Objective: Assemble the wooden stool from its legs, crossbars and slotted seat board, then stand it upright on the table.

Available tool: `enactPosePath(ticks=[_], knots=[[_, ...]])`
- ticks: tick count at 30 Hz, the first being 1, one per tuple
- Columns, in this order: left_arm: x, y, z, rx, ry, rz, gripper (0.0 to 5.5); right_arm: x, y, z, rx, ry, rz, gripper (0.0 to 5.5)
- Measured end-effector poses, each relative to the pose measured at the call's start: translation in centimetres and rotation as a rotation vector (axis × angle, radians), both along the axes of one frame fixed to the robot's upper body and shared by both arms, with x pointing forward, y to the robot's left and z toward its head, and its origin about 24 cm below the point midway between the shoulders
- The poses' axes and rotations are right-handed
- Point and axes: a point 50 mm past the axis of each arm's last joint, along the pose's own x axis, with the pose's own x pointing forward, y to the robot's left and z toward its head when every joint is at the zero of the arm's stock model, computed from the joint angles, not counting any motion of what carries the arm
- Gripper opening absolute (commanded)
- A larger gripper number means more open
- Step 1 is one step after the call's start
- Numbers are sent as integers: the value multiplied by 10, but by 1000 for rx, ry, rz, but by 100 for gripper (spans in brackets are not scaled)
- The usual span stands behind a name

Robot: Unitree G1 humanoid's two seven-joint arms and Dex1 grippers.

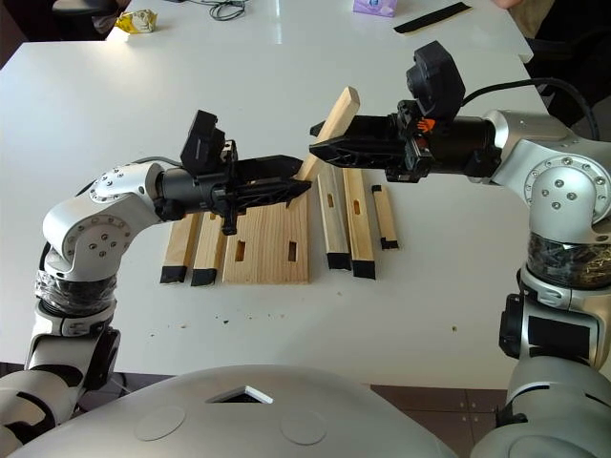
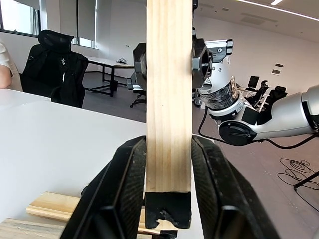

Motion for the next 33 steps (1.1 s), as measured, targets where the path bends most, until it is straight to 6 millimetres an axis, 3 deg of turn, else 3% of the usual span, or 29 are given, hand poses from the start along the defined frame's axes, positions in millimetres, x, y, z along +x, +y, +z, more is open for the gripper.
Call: enactPosePath(ticks=[13,14,19,25,30,33], knots=[[3,0,-4,26,16,11,131,1,-1,-3,-53,-60,-6,131],[3,0,-4,29,15,11,167,1,-1,-4,-54,-61,-8,131],[6,2,-6,69,11,46,247,1,-1,-13,-101,-43,-23,131],[1,8,-34,277,-48,74,338,9,-1,-9,-114,-102,-94,131],[3,13,-39,307,-78,112,341,16,-21,-3,-293,-303,-167,131],[7,17,-40,313,-79,146,341,17,-35,-21,-412,-330,-173,131]])
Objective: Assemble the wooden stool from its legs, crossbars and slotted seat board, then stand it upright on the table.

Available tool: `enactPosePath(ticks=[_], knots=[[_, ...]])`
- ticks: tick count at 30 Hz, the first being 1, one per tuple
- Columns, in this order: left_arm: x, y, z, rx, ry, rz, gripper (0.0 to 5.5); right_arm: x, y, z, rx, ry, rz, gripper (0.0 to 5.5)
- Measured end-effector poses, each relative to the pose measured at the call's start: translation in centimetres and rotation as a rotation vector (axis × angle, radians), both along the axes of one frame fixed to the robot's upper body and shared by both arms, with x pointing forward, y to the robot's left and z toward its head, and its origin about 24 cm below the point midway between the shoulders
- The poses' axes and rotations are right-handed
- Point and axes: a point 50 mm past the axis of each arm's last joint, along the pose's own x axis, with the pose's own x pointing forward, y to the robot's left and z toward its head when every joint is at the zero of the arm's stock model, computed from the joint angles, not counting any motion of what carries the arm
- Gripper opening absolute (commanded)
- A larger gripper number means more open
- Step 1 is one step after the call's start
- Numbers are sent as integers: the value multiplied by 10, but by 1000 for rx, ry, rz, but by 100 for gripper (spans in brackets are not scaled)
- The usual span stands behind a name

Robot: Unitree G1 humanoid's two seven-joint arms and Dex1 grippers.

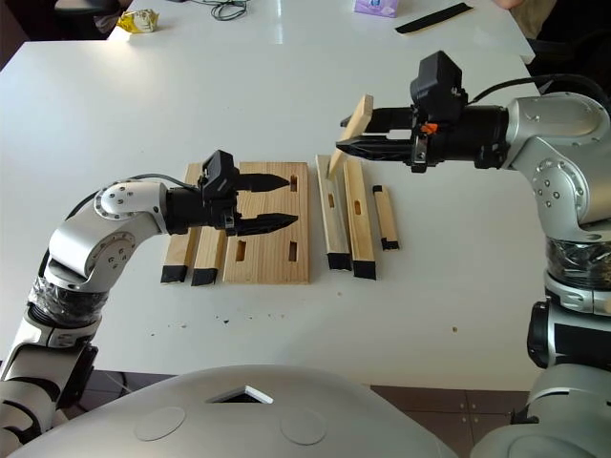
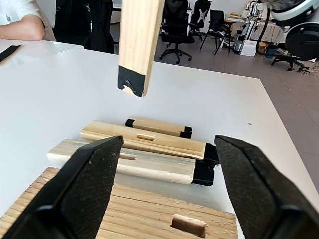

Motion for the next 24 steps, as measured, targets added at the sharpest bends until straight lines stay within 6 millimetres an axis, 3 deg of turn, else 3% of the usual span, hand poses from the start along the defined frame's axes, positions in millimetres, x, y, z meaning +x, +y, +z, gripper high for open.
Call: enactPosePath(ticks=[7,24], knots=[[0,7,-4,-7,12,65,341,1,-18,-38,-124,45,5,131],[-6,5,-7,-13,8,95,341,8,-25,-66,-90,29,-62,131]])
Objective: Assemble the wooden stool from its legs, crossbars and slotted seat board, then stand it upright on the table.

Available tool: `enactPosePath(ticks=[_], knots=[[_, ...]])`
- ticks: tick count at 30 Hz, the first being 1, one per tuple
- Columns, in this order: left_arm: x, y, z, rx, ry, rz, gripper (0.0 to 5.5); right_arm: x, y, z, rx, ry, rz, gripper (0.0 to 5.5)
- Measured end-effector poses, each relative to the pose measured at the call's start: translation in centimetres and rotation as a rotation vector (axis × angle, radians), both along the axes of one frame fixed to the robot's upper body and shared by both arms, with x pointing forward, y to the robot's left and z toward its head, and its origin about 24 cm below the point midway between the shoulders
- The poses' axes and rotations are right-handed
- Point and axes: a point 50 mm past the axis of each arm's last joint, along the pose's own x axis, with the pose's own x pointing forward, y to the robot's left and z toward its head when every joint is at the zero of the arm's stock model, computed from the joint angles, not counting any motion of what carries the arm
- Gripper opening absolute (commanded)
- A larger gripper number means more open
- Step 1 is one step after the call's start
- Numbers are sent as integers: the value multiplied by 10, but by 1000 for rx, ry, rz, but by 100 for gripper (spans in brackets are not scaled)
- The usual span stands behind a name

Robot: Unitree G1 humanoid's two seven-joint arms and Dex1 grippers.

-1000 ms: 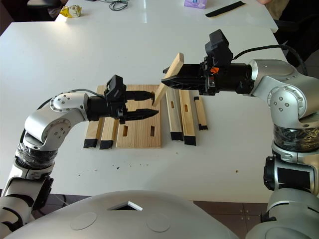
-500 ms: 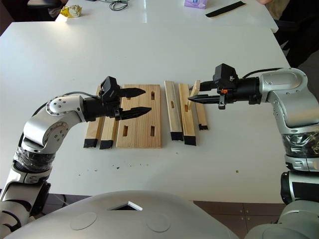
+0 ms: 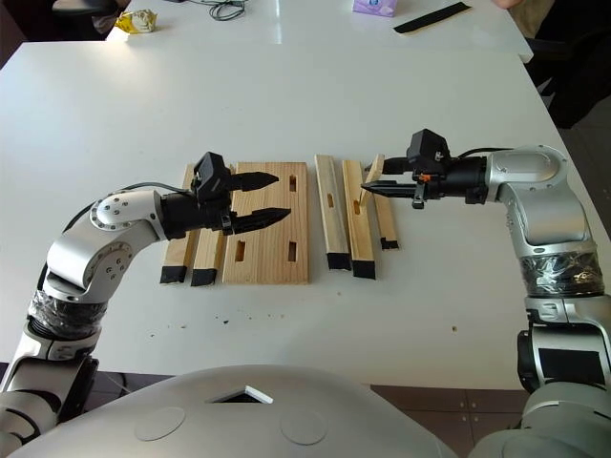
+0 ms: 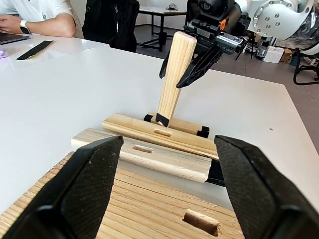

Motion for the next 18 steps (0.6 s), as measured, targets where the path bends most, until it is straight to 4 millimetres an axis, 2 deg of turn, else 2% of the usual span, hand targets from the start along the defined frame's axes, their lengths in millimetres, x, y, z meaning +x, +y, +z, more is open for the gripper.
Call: enactPosePath(ticks=[8,18], knots=[[-1,0,0,0,0,0,341,-1,8,-4,34,-15,25,131],[-2,1,0,7,-1,-14,341,-3,7,-6,10,-56,45,131]])
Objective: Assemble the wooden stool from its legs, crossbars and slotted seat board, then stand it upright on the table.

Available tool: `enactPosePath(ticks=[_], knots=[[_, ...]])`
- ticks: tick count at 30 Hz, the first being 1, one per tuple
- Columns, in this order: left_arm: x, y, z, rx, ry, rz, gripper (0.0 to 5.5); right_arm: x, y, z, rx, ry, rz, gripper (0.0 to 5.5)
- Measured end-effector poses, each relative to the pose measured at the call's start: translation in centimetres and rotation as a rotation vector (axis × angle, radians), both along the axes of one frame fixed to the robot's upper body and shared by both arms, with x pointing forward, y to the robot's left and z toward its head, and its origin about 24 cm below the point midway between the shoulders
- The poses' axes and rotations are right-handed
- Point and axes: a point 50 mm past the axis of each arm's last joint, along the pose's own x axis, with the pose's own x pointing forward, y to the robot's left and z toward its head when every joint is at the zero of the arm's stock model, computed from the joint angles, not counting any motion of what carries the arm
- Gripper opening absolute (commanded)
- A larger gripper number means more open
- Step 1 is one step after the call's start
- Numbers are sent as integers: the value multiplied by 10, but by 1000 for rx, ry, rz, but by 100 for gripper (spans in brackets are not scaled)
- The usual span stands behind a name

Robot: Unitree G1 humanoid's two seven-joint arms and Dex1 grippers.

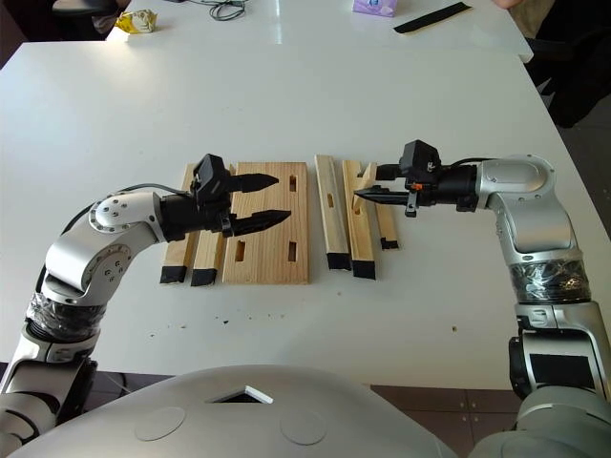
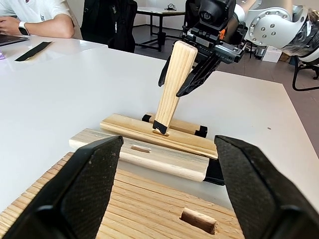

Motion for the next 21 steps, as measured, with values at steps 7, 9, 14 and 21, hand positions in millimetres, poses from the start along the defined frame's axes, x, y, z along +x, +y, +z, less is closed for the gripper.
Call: enactPosePath(ticks=[7,9,14,21], knots=[[-1,2,0,9,3,-14,341,-1,1,-4,-7,-11,6,131],[-1,3,0,16,3,-17,341,-3,1,-7,-6,-1,5,131],[-1,4,1,23,2,-29,341,-5,1,-9,-3,-21,3,131],[0,4,2,26,-2,-30,341,-4,0,-8,0,-24,-6,131]])
